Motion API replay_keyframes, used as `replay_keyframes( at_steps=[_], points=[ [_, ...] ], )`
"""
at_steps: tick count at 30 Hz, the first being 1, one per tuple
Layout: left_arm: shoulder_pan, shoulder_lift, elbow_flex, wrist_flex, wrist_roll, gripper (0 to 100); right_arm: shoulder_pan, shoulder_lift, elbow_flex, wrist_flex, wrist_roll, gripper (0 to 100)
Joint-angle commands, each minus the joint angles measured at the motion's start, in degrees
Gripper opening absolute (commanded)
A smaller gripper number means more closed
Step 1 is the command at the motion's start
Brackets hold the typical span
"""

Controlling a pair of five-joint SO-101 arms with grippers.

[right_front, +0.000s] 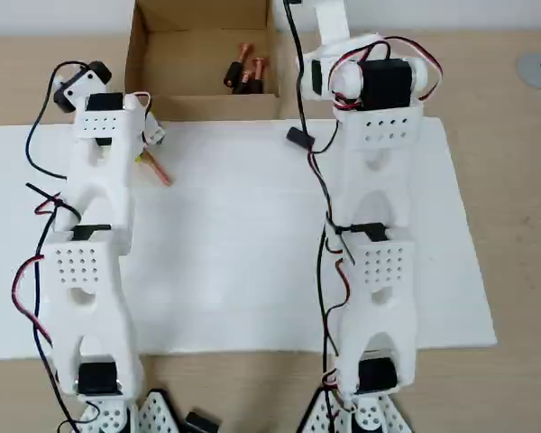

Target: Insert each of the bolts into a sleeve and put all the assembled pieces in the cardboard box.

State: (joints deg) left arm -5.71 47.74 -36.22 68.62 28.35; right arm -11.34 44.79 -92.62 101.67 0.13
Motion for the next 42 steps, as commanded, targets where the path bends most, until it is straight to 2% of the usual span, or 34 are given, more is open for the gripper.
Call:
replay_keyframes(
  at_steps=[1,3,12,21,25,31,34,39,42],
  points=[
    [-0.62,1.36,-4.31,2.37,-0.18,6,0.66,-0.48,-2.77,0.7,0.0,13.2],
    [-0.44,1.36,-5.1,4.75,-0.18,1,0.66,-0.48,-2.77,0.7,0.0,13.1],
    [-0.7,0.84,-8.7,12.57,-0.7,1,0.66,-0.48,-2.77,0.7,0.0,13.1],
    [4.48,0.84,-32.97,30.95,-12.04,1,0.75,-0.4,-2.77,0.7,0.0,13.1],
    [4.22,0.57,-39.38,32.0,-17.93,1,0.84,-0.4,-2.77,0.7,0.0,13.1],
    [-0.35,-0.4,-32.88,31.91,-37.98,1,0.57,-0.4,1.54,0.7,0.0,13.1],
    [-2.29,-0.4,-27.6,31.91,-44.22,1,0.57,0.66,8.75,-0.26,0.0,13.1],
    [-1.76,-0.92,-24.35,31.91,-45.27,1,0.31,5.58,15.52,-2.9,0.18,13.1],
    [-1.14,-0.92,-24.18,31.91,-42.2,1,0.13,7.08,15.43,-5.27,0.35,13.1]
  ],
)
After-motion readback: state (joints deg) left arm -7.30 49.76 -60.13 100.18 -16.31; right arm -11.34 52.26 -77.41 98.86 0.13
